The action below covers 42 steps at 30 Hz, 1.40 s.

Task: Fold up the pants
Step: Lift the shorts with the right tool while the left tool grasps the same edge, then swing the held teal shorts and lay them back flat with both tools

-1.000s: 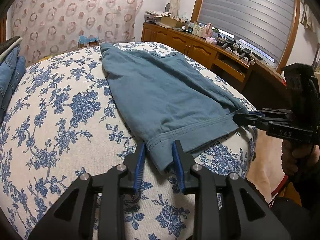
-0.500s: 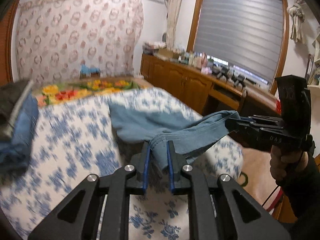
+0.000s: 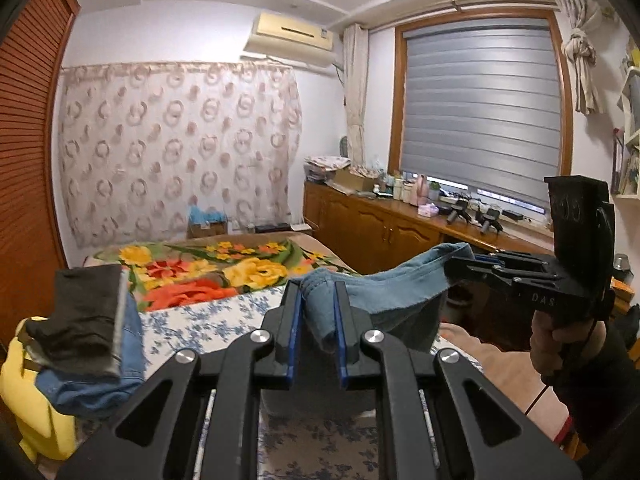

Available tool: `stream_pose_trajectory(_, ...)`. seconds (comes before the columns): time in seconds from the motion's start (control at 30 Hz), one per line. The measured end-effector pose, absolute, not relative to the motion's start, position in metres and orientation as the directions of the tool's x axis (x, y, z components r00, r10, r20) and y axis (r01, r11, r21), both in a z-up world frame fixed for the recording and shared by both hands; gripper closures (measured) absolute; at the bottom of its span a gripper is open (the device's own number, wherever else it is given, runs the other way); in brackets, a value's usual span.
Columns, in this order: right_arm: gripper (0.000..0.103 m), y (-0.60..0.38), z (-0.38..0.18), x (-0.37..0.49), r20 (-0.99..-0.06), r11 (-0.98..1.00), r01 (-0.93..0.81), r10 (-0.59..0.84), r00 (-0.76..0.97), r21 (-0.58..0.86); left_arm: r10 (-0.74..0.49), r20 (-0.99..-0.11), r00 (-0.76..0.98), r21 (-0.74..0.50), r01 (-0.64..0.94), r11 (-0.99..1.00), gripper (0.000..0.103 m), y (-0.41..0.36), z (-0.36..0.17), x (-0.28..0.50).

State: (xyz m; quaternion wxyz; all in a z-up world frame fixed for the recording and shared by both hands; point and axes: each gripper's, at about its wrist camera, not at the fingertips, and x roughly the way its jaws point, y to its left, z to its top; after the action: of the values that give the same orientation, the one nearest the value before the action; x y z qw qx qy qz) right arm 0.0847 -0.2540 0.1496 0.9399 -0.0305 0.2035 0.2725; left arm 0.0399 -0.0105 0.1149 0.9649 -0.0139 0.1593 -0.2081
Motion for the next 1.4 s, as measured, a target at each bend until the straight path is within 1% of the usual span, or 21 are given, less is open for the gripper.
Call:
stream_pose_trajectory(0.07,0.09,-0.248,0.15,0.088,-0.399,0.844,-0.535,0.507,0.764,0.048,-0.394,-0.311,0.865,-0.1,0.383,0.918,0.091,-0.002,0.109,0.045)
stream_pose_trajectory(0.17,0.09,-0.237,0.139,0.097,-0.426,0.833,-0.55,0.517,0.742,0.054,-0.381,-0.347,0.857,-0.111,0.365,0.924,0.091,0.005,0.09,0.056)
stream_pose_trajectory(0.4,0.09,-0.222,0.072,0.137,-0.546,0.82,-0.561,0.521,0.656,0.109,-0.367,-0.462,0.807,-0.166,0.329,0.93,0.091,0.011,0.025,0.097)
stream_pose_trajectory(0.5,0.09,-0.218,0.046,0.154,-0.592,0.819,-0.559,0.516,0.619,0.129,-0.365,-0.502,0.784,-0.183,0.317,0.931,0.091,0.009,0.005,0.114)
stream_pose_trajectory(0.63,0.09,-0.214,0.029,0.174,-0.629,0.819,-0.556,0.507,0.589,0.14,-0.356,-0.529,0.77,-0.189,0.302,0.935,0.091,0.009,-0.004,0.141)
stream_pose_trajectory(0.77,0.09,-0.205,0.038,0.211,-0.643,0.818,-0.567,0.487,0.591,0.097,-0.33,-0.522,0.786,-0.163,0.289,0.944,0.091,0.007,0.011,0.176)
stream_pose_trajectory(0.87,0.09,-0.196,0.058,0.242,-0.629,0.82,-0.569,0.471,0.618,0.055,-0.307,-0.494,0.813,-0.127,0.282,0.951,0.091,0.012,0.037,0.201)
stream_pose_trajectory(0.93,0.09,-0.19,0.078,0.262,-0.603,0.827,-0.562,0.46,0.651,0.024,-0.291,-0.458,0.84,-0.097,0.278,0.956,0.091,0.011,0.061,0.217)
stream_pose_trajectory(1.07,0.09,-0.187,0.125,0.295,-0.522,0.844,-0.537,0.454,0.722,-0.009,-0.244,-0.375,0.895,-0.042,0.246,0.968,0.091,0.011,0.107,0.236)
stream_pose_trajectory(1.2,0.09,-0.191,0.162,0.302,-0.438,0.853,-0.52,0.454,0.776,-0.037,-0.237,-0.32,0.917,-0.028,0.241,0.97,0.091,0.016,0.135,0.236)
stream_pose_trajectory(1.3,0.09,-0.192,0.168,0.298,-0.425,0.85,-0.524,0.46,0.779,-0.041,-0.231,-0.336,0.913,0.001,0.246,0.969,0.091,0.017,0.126,0.227)
stream_pose_trajectory(1.4,0.09,-0.193,0.147,0.29,-0.462,0.845,-0.534,0.46,0.758,-0.036,-0.222,-0.401,0.889,0.013,0.248,0.969,0.091,0.016,0.094,0.216)
